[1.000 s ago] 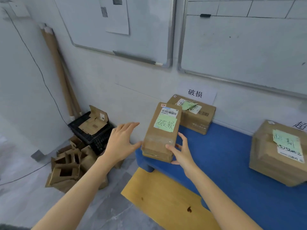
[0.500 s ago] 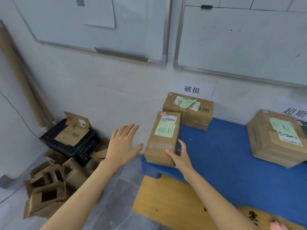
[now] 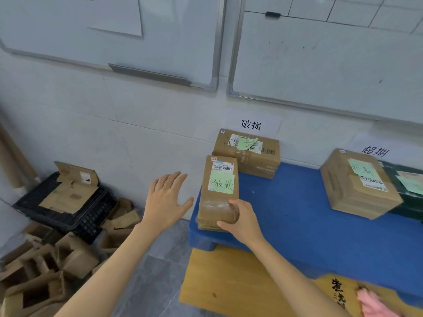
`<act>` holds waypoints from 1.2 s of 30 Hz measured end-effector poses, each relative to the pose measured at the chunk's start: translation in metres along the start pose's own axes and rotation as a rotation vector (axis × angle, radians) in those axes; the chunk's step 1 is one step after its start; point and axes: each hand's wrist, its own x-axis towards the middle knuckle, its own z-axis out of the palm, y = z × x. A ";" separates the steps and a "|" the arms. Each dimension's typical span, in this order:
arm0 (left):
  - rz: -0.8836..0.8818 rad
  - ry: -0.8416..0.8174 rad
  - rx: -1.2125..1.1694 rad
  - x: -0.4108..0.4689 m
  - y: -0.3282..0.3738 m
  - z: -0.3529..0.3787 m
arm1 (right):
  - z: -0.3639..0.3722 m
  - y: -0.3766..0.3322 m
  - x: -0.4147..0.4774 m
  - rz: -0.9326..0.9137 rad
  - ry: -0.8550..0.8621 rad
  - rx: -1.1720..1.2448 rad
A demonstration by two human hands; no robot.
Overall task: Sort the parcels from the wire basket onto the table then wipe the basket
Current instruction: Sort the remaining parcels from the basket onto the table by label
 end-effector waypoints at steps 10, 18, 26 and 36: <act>0.022 -0.017 -0.006 0.002 -0.005 0.007 | 0.014 -0.007 -0.004 0.037 0.078 0.013; 0.018 -0.023 -0.007 -0.005 -0.007 0.006 | 0.015 -0.010 0.003 0.090 0.060 0.029; 0.043 -0.027 -0.022 -0.001 0.008 0.000 | 0.001 -0.008 0.012 0.071 -0.059 -0.087; 0.154 -0.035 -0.071 0.015 0.092 -0.002 | -0.090 0.020 -0.019 0.047 0.056 -0.058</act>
